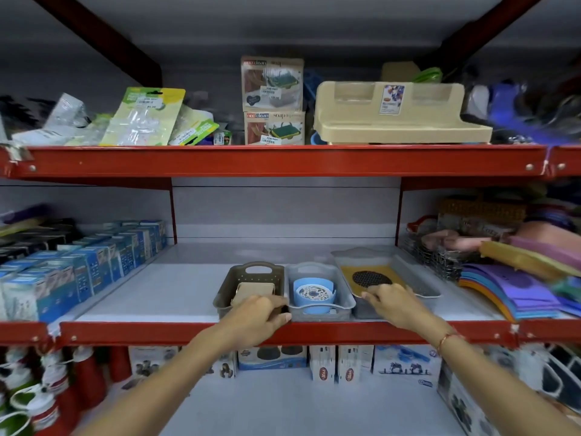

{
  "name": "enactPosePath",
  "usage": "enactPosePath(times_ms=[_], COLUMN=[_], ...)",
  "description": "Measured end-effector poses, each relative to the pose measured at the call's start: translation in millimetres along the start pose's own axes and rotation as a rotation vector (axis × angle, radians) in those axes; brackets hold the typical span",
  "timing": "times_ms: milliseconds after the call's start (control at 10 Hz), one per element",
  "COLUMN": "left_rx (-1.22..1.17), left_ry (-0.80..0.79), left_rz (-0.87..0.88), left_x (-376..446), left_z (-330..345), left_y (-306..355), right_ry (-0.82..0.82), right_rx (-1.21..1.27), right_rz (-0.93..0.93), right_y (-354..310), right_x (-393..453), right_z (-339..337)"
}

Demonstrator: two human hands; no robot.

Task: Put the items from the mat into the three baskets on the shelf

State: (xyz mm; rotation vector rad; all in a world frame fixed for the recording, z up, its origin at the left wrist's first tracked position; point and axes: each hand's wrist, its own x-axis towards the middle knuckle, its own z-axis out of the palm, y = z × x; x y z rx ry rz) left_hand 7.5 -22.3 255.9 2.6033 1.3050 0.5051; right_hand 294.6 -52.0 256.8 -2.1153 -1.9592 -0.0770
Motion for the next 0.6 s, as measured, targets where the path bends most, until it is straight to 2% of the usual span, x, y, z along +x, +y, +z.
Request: enactPosePath(times_ms=[200,400,500,600], left_rx=[0.125,0.140,0.085,0.115], left_ry=[-0.027,-0.031,0.091,0.322], left_rz=[-0.003,-0.034,-0.003,0.059], left_x=[-7,-15,-18,-20], left_z=[14,17,12,-10], left_y=[12,20,31,48], right_ry=[0.040,0.068,0.140,0.367], right_rx=[0.016,-0.099,-0.127,-0.095], right_rz=[-0.049,-0.024,-0.068,-0.128], right_y=[-10,-18,-26,-38], right_x=[-27,-44,-50,-48], right_z=[-5,-1,-7,-26])
